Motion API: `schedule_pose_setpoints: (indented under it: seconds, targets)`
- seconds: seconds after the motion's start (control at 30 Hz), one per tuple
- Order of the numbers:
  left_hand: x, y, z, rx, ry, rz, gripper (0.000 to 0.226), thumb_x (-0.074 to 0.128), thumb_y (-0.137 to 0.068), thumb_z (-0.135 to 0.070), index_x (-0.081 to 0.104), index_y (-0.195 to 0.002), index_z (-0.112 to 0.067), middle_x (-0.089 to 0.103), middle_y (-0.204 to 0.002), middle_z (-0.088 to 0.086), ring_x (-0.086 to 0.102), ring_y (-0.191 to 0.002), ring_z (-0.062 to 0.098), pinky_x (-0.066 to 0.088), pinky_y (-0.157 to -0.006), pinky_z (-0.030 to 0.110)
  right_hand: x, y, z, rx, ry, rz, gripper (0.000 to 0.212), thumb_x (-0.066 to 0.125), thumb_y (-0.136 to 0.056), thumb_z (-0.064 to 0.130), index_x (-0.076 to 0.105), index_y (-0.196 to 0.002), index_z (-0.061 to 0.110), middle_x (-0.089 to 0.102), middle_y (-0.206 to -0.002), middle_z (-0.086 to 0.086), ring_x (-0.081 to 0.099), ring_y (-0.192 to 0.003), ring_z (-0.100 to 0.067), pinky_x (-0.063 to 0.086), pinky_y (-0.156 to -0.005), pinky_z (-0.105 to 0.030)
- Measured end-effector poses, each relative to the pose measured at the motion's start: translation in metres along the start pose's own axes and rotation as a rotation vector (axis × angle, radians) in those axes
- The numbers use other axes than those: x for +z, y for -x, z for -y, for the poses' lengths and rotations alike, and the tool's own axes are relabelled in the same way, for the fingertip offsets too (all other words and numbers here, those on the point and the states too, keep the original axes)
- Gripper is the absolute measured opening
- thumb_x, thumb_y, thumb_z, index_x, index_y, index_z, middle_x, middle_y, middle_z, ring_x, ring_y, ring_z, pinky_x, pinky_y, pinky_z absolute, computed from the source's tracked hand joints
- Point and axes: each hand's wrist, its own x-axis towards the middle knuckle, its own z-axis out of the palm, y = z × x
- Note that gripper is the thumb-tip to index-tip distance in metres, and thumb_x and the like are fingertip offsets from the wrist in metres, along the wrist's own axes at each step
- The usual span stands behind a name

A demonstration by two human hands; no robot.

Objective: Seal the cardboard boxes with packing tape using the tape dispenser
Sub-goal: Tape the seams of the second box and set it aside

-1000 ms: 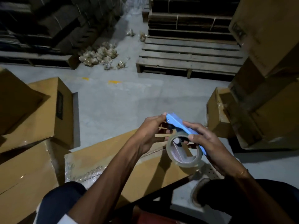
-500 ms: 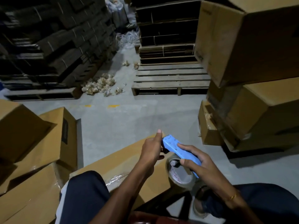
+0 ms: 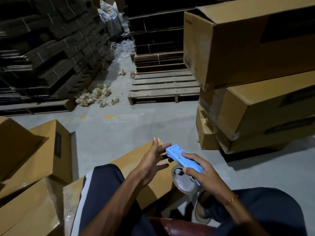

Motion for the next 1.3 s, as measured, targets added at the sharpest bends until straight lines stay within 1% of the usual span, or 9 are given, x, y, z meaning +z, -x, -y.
schedule_pose_setpoints:
  seconds: [0.2, 0.33, 0.4, 0.47, 0.57, 0.7, 0.87, 1.0, 1.3]
  targets:
    - [-0.005, 0.007, 0.013, 0.039, 0.005, 0.003, 0.079, 0.023, -0.090, -0.077, 0.039, -0.152, -0.030, 0.051, -0.149, -0.003, 0.050, -0.134, 0.018, 0.034, -0.117, 0.049, 0.007, 0.004, 0.001, -0.010, -0.015, 0.014, 0.046, 0.073, -0.076, 0.041, 0.066, -0.121, 0.041, 0.060, -0.128, 0.027, 0.057, -0.118, 0.000, 0.049, -0.095, -0.026]
    - [-0.013, 0.012, 0.021, 0.023, -0.265, -0.067, 0.081, 0.011, -0.093, -0.077, 0.036, -0.154, -0.030, 0.038, -0.158, -0.009, 0.035, -0.145, 0.014, 0.025, -0.119, 0.042, 0.009, 0.002, 0.000, -0.009, -0.002, 0.015, 0.046, 0.073, -0.075, 0.042, 0.066, -0.121, 0.041, 0.060, -0.128, 0.025, 0.058, -0.117, -0.001, 0.052, -0.093, -0.028]
    - [-0.020, 0.011, 0.027, -0.001, -0.263, -0.198, 0.078, 0.012, -0.096, -0.073, 0.042, -0.151, -0.026, 0.043, -0.155, -0.007, 0.042, -0.141, 0.019, 0.031, -0.113, 0.040, 0.011, 0.002, 0.002, -0.020, -0.011, -0.003, 0.046, 0.073, -0.075, 0.040, 0.066, -0.121, 0.040, 0.061, -0.127, 0.025, 0.058, -0.117, 0.002, 0.050, -0.093, -0.023]
    - [-0.027, 0.008, 0.028, -0.068, -0.068, -0.261, 0.068, 0.021, -0.102, -0.063, 0.052, -0.141, -0.018, 0.062, -0.137, 0.001, 0.062, -0.118, 0.023, 0.046, -0.102, 0.043, 0.012, 0.000, 0.004, -0.029, -0.025, -0.015, 0.044, 0.074, -0.078, 0.035, 0.067, -0.121, 0.037, 0.062, -0.126, 0.025, 0.058, -0.116, 0.004, 0.048, -0.090, -0.017]
    - [-0.030, 0.006, 0.019, -0.188, 0.050, -0.178, 0.053, 0.036, -0.105, -0.053, 0.063, -0.120, -0.010, 0.076, -0.104, 0.006, 0.069, -0.087, 0.022, 0.055, -0.088, 0.042, 0.014, 0.000, 0.002, -0.021, -0.023, 0.017, 0.038, 0.075, -0.087, 0.019, 0.067, -0.120, 0.036, 0.063, -0.126, 0.022, 0.058, -0.116, 0.002, 0.050, -0.092, -0.018]
    - [-0.028, -0.002, 0.009, -0.272, 0.056, -0.013, 0.047, 0.051, -0.098, -0.056, 0.070, -0.099, -0.013, 0.069, -0.094, 0.007, 0.066, -0.084, 0.021, 0.054, -0.076, 0.036, 0.020, -0.001, 0.003, -0.021, 0.022, 0.071, 0.043, 0.073, -0.080, 0.032, 0.066, -0.121, 0.040, 0.060, -0.129, 0.025, 0.058, -0.117, -0.001, 0.054, -0.092, -0.030]
    - [-0.032, -0.014, 0.008, -0.294, 0.142, -0.015, 0.018, 0.069, -0.093, -0.032, 0.070, -0.092, -0.014, 0.062, -0.078, 0.001, 0.061, -0.073, 0.015, 0.054, -0.068, 0.031, 0.022, -0.002, 0.003, -0.036, 0.043, 0.087, 0.045, 0.074, -0.080, 0.031, 0.065, -0.124, 0.040, 0.058, -0.131, 0.024, 0.057, -0.118, -0.003, 0.055, -0.090, -0.035]
    - [-0.043, -0.022, 0.009, -0.232, 0.160, -0.007, 0.014, 0.068, -0.090, -0.007, 0.075, -0.102, -0.006, 0.065, -0.085, 0.009, 0.061, -0.073, 0.019, 0.051, -0.061, 0.027, 0.024, -0.001, 0.002, -0.031, 0.066, 0.126, 0.045, 0.075, -0.086, 0.016, 0.065, -0.125, 0.036, 0.058, -0.131, 0.024, 0.057, -0.118, -0.004, 0.056, -0.091, -0.037]
    - [-0.059, -0.016, 0.014, -0.154, 0.109, 0.171, 0.025, 0.054, -0.100, -0.016, 0.073, -0.116, -0.013, 0.069, -0.109, 0.007, 0.063, -0.098, 0.022, 0.050, -0.079, 0.032, 0.032, -0.007, 0.006, -0.015, -0.024, 0.127, 0.043, 0.074, -0.084, 0.022, 0.065, -0.124, 0.034, 0.063, -0.126, 0.020, 0.062, -0.112, -0.004, 0.054, -0.083, -0.024]
